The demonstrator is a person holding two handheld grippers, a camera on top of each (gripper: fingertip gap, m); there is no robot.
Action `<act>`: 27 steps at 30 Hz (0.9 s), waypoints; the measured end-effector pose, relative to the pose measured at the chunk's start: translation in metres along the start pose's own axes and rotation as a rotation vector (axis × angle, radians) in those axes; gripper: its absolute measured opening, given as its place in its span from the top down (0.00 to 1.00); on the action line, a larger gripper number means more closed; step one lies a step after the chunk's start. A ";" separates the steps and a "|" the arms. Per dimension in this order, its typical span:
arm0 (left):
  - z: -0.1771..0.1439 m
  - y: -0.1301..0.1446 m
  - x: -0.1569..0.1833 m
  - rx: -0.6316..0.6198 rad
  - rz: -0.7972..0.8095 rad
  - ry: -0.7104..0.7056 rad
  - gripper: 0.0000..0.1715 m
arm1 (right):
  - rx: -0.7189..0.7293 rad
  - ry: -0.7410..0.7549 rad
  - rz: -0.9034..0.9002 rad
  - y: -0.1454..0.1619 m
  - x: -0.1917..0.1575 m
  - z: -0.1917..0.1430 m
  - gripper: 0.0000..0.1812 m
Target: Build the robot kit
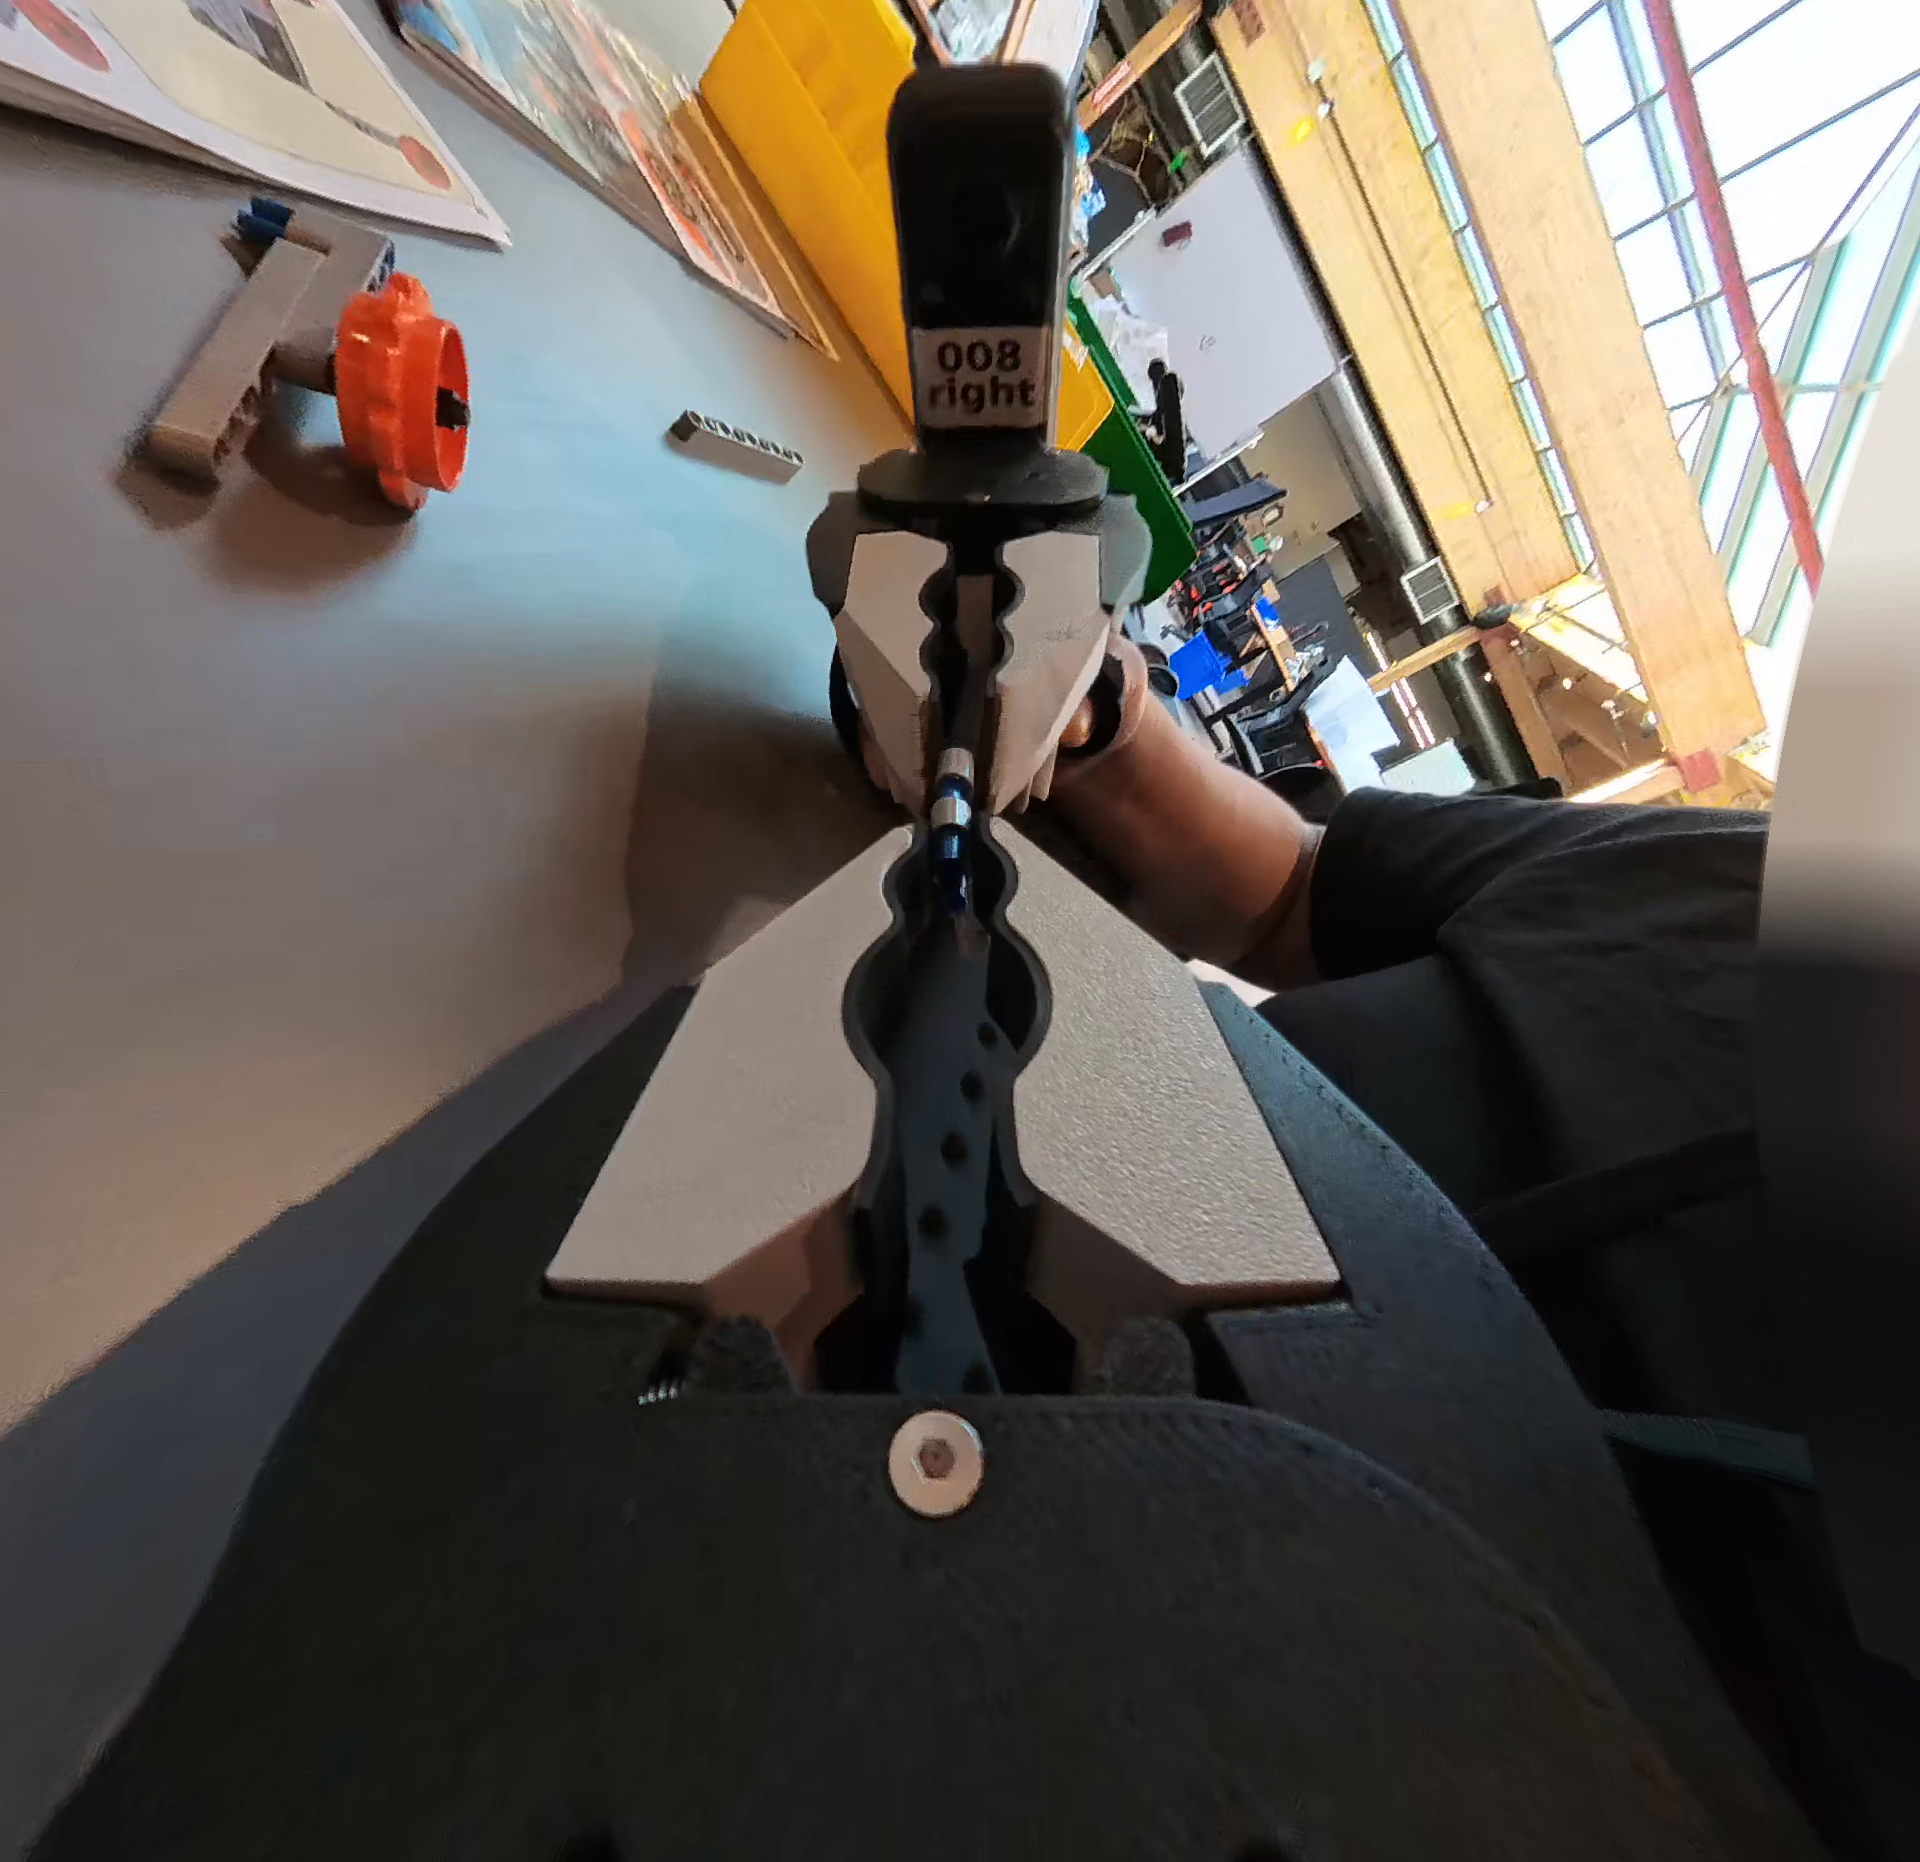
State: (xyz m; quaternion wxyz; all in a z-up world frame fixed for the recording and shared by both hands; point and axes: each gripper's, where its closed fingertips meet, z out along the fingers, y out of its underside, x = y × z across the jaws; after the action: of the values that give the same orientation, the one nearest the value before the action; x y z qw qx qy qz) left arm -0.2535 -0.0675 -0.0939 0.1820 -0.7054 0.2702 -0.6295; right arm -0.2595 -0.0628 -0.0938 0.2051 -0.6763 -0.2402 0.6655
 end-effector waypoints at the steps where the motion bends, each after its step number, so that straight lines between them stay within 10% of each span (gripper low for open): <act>1: 0.001 0.002 0.000 -0.012 0.006 -0.002 0.97 | -0.014 0.007 -0.009 0.002 -0.001 -0.001 0.97; 27: 0.006 0.027 0.010 -0.190 -0.030 0.084 0.97 | -0.174 -0.111 0.092 0.028 -0.011 0.001 0.98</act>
State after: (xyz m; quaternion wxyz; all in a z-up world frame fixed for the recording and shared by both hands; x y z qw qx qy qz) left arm -0.2508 -0.0955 -0.1034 0.0932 -0.6963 0.3256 -0.6328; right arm -0.2592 -0.0920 -0.1020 0.1013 -0.6641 -0.2769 0.6870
